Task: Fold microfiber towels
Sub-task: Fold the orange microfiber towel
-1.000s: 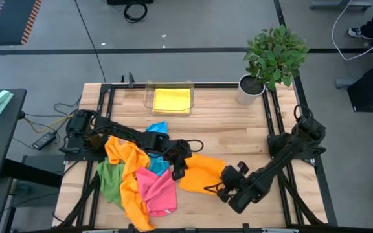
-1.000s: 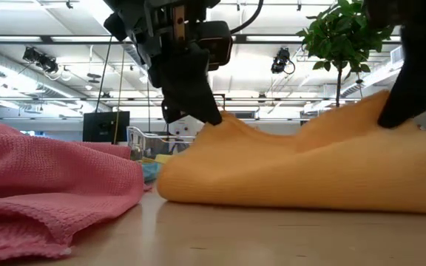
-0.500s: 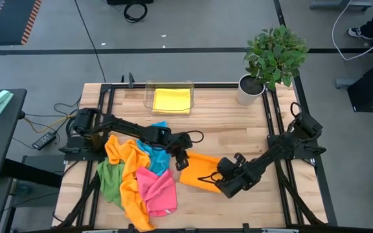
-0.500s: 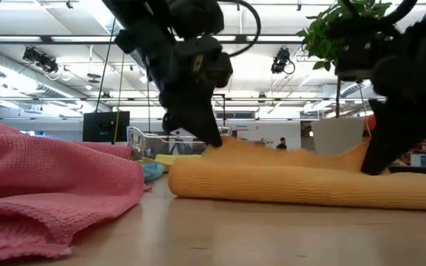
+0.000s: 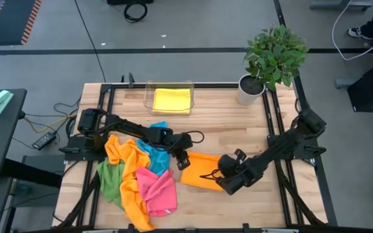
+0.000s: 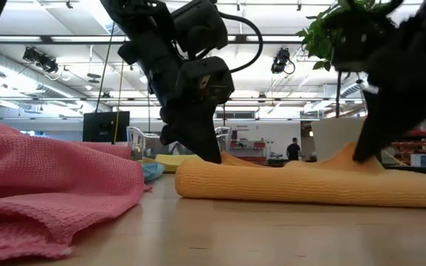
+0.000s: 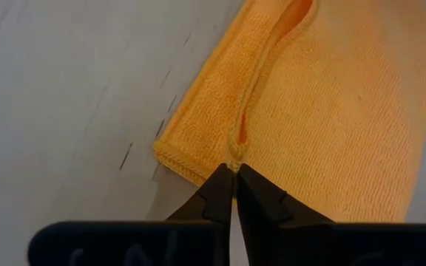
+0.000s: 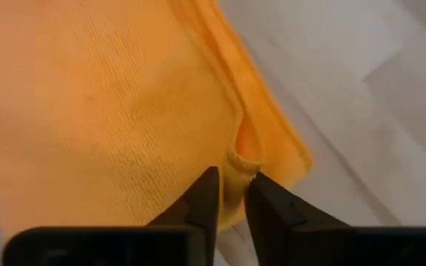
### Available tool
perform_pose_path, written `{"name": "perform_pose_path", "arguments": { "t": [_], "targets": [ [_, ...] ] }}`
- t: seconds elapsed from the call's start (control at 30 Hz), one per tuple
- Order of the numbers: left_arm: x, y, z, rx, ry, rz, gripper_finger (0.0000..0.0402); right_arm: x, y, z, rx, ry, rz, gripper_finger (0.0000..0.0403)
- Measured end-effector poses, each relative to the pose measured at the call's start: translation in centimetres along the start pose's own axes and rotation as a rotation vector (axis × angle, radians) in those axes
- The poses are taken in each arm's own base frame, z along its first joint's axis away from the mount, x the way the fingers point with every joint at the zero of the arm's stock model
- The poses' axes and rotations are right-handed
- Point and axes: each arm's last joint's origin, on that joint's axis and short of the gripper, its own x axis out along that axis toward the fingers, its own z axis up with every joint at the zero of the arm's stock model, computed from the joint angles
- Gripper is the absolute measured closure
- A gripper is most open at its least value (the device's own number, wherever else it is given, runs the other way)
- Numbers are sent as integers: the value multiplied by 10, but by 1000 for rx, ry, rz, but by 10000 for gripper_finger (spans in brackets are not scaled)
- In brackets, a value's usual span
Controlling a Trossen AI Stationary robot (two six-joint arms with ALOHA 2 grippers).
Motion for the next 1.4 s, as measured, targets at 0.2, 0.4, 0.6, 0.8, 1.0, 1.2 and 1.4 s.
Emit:
{"name": "perform_pose_path", "arguments": {
  "t": [0.2,0.4,0.6,0.8,1.0,1.2,1.4],
  "targets": [
    [-5,4,4,-13,-12,4,353,-31,-28,18,78,11,19,242],
    [-34,8,16,-35,-62,-2,333,-44,-49,7,289,-38,227,213],
    [-40,-5,18,21,-90,-90,337,-14,-58,-21,382,-66,387,377],
    [-19,-12,4,89,-6,-120,393,-6,-65,-25,504,-58,371,352],
    [-18,-10,7,68,-24,-120,373,4,-71,-15,539,1,331,279],
    [-18,-9,7,64,-24,-118,388,13,-75,-7,534,60,325,208],
    [-18,-9,7,64,-25,-118,389,17,-72,-6,523,80,351,199]
  ]
}}
